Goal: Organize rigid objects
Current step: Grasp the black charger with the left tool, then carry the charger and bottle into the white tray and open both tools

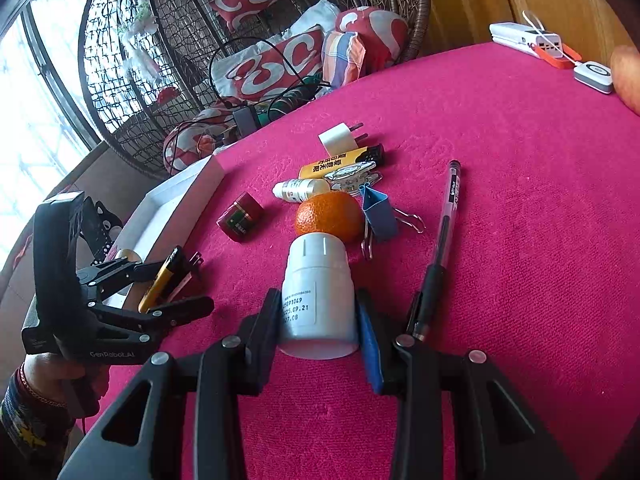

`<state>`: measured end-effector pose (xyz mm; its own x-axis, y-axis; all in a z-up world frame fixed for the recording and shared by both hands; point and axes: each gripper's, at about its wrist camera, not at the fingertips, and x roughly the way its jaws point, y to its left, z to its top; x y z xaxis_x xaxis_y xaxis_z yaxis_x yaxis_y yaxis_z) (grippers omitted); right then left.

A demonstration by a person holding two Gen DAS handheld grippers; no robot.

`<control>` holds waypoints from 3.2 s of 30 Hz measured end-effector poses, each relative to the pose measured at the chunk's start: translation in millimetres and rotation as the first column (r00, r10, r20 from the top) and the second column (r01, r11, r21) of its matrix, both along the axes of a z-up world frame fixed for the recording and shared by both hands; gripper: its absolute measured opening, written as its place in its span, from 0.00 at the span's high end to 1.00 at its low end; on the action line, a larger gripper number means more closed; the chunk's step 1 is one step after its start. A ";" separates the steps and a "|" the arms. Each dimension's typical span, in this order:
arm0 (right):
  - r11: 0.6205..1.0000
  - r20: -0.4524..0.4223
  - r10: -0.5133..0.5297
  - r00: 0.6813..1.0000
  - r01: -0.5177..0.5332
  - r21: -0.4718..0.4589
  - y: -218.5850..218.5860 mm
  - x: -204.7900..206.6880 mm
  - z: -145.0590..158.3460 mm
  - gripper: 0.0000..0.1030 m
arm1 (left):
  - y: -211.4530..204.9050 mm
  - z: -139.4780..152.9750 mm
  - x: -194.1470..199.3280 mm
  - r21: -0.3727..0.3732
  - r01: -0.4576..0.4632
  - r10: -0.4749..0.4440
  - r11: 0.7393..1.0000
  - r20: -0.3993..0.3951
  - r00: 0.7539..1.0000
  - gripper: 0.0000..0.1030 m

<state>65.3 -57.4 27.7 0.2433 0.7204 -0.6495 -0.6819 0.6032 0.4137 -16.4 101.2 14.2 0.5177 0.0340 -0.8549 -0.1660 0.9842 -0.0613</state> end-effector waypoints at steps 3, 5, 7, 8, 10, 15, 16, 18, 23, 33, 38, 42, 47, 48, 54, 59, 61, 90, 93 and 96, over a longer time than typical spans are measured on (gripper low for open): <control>1.000 -0.015 0.000 1.000 0.001 0.018 -3.7 1.8 -1.3 0.65 | -20.9 4.5 -8.5 -0.145 0.091 -0.089 0.985 0.021 0.996 0.19; 1.000 -0.023 0.000 1.000 0.000 0.027 -5.9 3.0 -2.2 0.65 | -33.4 8.2 -13.6 -0.162 0.118 -0.113 0.980 0.039 0.993 0.19; 0.999 -0.028 0.001 1.000 0.000 0.033 -6.9 2.4 -2.6 0.65 | -41.5 13.9 -18.2 -0.057 0.101 -0.098 0.993 0.059 0.993 0.19; 0.999 -0.030 0.000 1.000 0.001 0.036 -7.1 2.5 -2.9 0.65 | -42.3 15.4 -19.7 -0.016 0.086 -0.085 0.996 0.065 0.994 0.19; 0.999 -0.033 0.000 0.999 0.001 0.038 -7.3 3.0 -3.2 0.65 | -38.7 13.8 -21.4 0.017 0.057 -0.058 0.998 0.060 0.997 0.19; 0.999 -0.036 0.000 0.999 0.001 0.042 -7.3 3.1 -3.9 0.65 | -33.8 6.6 -31.6 0.053 0.053 -0.056 0.997 0.051 0.997 0.19; 0.999 -0.037 0.000 0.999 0.002 0.043 -7.2 2.7 -4.2 0.65 | -34.5 6.2 -33.8 0.065 0.051 -0.055 0.997 0.058 0.997 0.19; 0.999 -0.039 0.000 0.999 0.001 0.046 -7.7 3.4 -4.8 0.65 | -33.0 5.1 -36.8 0.075 0.041 -0.046 0.996 0.072 0.996 0.19; 0.999 -0.041 0.000 0.999 0.002 0.048 -8.1 3.4 -4.8 0.65 | -26.3 7.7 -37.4 0.133 -0.019 0.007 0.991 0.090 0.996 0.19; 0.999 -0.036 -0.001 0.999 0.002 0.042 -7.5 1.8 -3.6 0.65 | -27.4 -5.5 -20.9 0.212 0.009 -0.018 0.977 0.036 0.999 0.29; 0.999 0.046 0.020 0.999 -0.018 -0.051 7.9 -7.8 1.9 0.64 | -35.0 -3.5 -21.2 0.162 0.042 -0.052 0.986 0.054 0.997 0.55; 0.993 0.090 0.047 0.995 -0.037 -0.110 18.5 -13.1 2.5 0.64 | -37.4 -4.5 -24.1 0.166 0.022 -0.034 0.986 0.075 0.997 0.55; 0.992 0.136 0.060 0.989 -0.043 -0.120 17.7 -21.2 2.9 0.65 | -30.6 -2.9 -30.5 0.127 -0.009 -0.003 0.992 0.097 0.995 0.56; 0.993 0.138 0.051 0.989 -0.036 -0.109 15.4 -22.3 3.9 0.65 | -30.6 -1.3 -33.7 0.129 -0.010 -0.005 0.992 0.116 0.993 0.60; 1.000 0.174 0.003 0.985 -0.001 -0.009 1.9 -27.5 29.0 0.65 | -32.0 12.7 -47.7 0.136 -0.038 0.011 0.990 0.197 0.980 0.72; 0.999 0.229 -0.006 0.973 -0.001 0.033 -0.3 -39.3 49.1 0.65 | -32.5 23.3 -58.6 0.133 -0.054 0.020 0.990 0.246 0.969 0.72; 0.999 0.243 -0.013 0.970 0.002 0.045 -1.7 -42.4 53.3 0.65 | -31.1 27.7 -63.7 0.131 -0.062 0.026 0.989 0.264 0.964 0.72; 0.990 0.290 0.055 0.956 -0.089 0.107 12.7 -76.2 88.7 0.65 | -1.7 81.2 -127.5 0.095 -0.222 0.152 0.970 0.475 0.867 0.72; 0.988 0.287 0.076 0.955 -0.111 0.106 21.3 -79.7 92.7 0.65 | 5.6 83.5 -135.3 0.087 -0.241 0.170 0.967 0.486 0.857 0.72; 0.986 0.296 0.104 0.949 -0.138 0.097 32.6 -85.1 97.7 0.65 | 13.3 85.9 -145.3 0.073 -0.268 0.197 0.961 0.502 0.842 0.72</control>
<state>-19.9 -24.8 125.4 0.3146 0.8218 -0.4751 -0.8474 0.4687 0.2496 -161.6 114.5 100.1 0.8267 0.3021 -0.4747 -0.3750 0.9248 -0.0645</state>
